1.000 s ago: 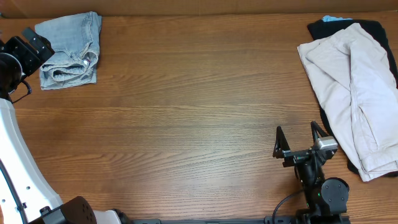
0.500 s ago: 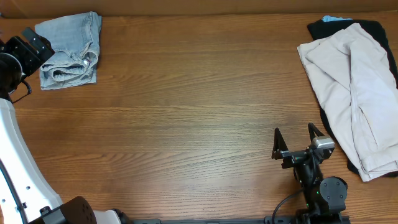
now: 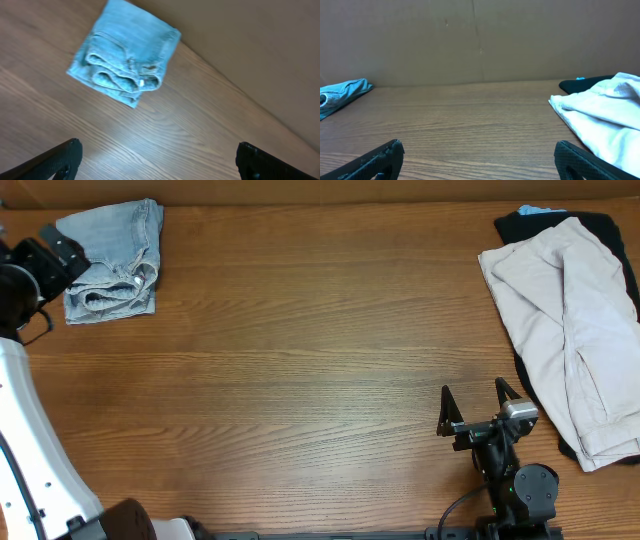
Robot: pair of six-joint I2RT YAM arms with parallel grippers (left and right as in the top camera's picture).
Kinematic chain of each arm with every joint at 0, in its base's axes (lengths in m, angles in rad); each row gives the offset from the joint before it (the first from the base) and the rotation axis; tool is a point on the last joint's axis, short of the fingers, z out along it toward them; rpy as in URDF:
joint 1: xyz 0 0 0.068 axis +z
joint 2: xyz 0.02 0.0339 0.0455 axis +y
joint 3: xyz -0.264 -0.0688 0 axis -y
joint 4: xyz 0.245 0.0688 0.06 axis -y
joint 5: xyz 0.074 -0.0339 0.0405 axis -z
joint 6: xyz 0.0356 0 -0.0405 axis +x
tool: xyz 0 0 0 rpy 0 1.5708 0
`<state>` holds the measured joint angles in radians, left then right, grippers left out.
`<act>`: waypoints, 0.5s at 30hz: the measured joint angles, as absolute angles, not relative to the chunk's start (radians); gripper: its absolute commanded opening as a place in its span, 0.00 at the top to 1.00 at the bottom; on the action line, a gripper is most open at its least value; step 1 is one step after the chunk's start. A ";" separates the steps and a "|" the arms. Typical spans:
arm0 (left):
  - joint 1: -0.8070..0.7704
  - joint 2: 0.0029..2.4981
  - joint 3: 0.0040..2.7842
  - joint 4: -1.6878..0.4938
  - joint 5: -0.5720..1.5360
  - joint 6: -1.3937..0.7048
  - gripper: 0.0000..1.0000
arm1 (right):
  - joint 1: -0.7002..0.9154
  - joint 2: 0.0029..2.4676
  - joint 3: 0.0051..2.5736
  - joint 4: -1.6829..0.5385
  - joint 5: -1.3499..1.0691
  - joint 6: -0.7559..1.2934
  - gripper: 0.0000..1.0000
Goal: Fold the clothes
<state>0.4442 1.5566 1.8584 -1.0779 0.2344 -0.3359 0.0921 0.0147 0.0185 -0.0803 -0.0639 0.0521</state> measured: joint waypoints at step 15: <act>0.068 0.907 1.040 -0.370 0.106 -0.139 0.01 | 0.092 0.015 0.019 -0.082 -0.065 0.052 0.00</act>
